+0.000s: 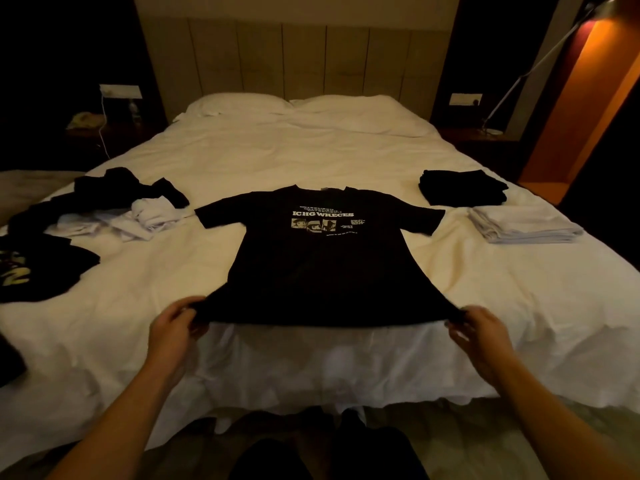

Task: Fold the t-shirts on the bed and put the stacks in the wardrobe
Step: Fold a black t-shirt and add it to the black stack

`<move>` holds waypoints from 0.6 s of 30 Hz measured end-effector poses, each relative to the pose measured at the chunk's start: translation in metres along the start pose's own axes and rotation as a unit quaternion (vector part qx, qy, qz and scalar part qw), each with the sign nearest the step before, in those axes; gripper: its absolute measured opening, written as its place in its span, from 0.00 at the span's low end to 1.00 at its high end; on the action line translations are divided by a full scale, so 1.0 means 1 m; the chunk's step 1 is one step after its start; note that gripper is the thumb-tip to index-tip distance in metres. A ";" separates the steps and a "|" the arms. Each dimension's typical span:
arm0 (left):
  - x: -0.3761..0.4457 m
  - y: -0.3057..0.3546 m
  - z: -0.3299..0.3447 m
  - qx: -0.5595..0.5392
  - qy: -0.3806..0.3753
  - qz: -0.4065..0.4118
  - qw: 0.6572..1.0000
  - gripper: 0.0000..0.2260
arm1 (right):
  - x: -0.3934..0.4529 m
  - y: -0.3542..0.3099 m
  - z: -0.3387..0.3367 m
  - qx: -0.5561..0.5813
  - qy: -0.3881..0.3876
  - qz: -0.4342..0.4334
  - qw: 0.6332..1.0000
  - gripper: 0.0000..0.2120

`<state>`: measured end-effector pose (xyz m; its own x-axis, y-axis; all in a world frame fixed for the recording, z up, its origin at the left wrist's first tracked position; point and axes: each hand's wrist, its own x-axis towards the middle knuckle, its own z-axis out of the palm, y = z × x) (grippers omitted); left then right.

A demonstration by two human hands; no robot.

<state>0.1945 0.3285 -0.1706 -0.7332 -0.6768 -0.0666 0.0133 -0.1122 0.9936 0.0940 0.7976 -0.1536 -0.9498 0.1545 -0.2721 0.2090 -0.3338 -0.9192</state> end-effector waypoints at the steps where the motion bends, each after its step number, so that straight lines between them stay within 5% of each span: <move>1: 0.000 0.009 0.005 -0.021 0.010 0.014 1.000 0.13 | 0.000 -0.008 0.003 0.029 0.010 -0.017 0.999 0.09; 5: -0.007 0.005 0.013 -0.042 0.024 0.034 0.998 0.11 | -0.003 -0.006 0.004 -0.010 0.012 -0.033 0.999 0.13; 9: -0.015 -0.055 -0.003 0.057 -0.031 -0.071 0.995 0.12 | 0.000 0.038 -0.025 -0.138 0.047 0.068 0.987 0.12; 13: -0.019 -0.072 -0.004 0.128 -0.072 -0.121 0.982 0.09 | 0.012 0.062 -0.026 -0.235 -0.026 0.114 0.965 0.08; 16: -0.008 -0.064 -0.003 0.184 -0.108 -0.128 0.969 0.08 | 0.020 0.059 -0.015 -0.326 -0.050 0.095 0.939 0.11; 18: -0.001 -0.058 -0.003 0.251 -0.080 -0.053 0.963 0.07 | 0.029 0.054 -0.011 -0.465 -0.038 0.038 0.884 0.09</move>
<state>0.1969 0.3333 -0.2280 -0.8086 -0.5548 -0.1961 -0.3685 0.2176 0.9038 0.0804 0.7940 -0.2146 -0.9306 0.0890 -0.3552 0.3394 0.5737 -0.7454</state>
